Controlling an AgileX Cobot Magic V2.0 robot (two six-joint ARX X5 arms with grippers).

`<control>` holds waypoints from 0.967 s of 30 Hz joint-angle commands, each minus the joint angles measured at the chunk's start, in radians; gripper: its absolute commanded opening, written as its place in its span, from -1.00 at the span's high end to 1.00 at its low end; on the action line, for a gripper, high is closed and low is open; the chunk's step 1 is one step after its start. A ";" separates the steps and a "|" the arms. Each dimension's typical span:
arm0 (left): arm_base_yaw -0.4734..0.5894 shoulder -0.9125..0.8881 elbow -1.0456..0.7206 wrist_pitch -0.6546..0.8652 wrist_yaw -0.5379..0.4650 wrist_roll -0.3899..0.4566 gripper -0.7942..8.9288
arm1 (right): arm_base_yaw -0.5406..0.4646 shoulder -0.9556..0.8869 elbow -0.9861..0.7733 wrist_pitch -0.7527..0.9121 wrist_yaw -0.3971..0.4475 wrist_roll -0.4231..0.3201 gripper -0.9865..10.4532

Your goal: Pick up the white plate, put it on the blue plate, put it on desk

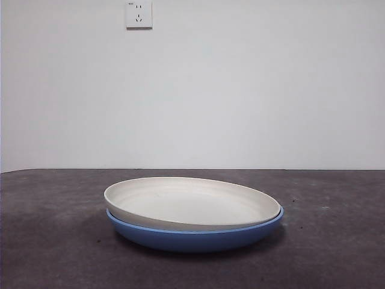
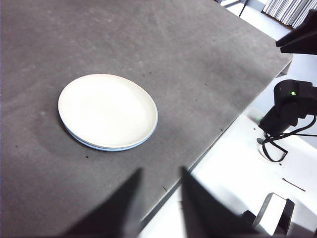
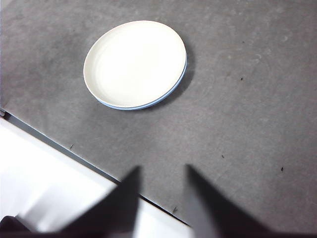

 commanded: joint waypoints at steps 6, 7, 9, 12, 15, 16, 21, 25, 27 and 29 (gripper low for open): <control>-0.005 0.003 0.009 0.012 -0.003 0.000 0.78 | 0.005 0.002 0.016 0.028 0.000 -0.010 0.79; -0.005 0.003 0.009 0.012 -0.003 0.000 0.78 | 0.004 0.002 0.016 0.029 0.000 -0.010 0.79; -0.005 0.003 0.009 0.012 -0.003 0.000 0.78 | 0.004 0.002 0.016 0.028 0.000 -0.010 0.79; -0.005 0.003 0.009 0.012 -0.003 0.000 0.78 | 0.004 0.002 0.016 0.028 0.000 -0.010 0.79; -0.006 0.002 0.004 0.013 -0.003 0.000 0.78 | 0.005 0.002 0.016 0.028 0.000 -0.010 0.79; -0.001 0.001 0.003 0.005 -0.003 0.001 0.78 | 0.004 0.002 0.016 0.028 0.000 -0.010 0.79; 0.130 0.001 -0.031 0.018 0.014 0.000 0.78 | 0.004 0.002 0.016 0.028 0.000 -0.010 0.79; 0.301 -0.010 -0.122 0.043 0.014 0.002 0.78 | 0.005 0.002 0.016 0.028 0.000 -0.010 0.79; 0.384 -0.030 -0.197 0.109 0.012 0.014 0.78 | 0.004 0.002 0.016 0.028 0.000 -0.010 0.79; 0.458 -0.060 -0.294 0.226 0.011 0.036 0.78 | 0.005 0.002 0.016 0.028 0.000 -0.010 0.79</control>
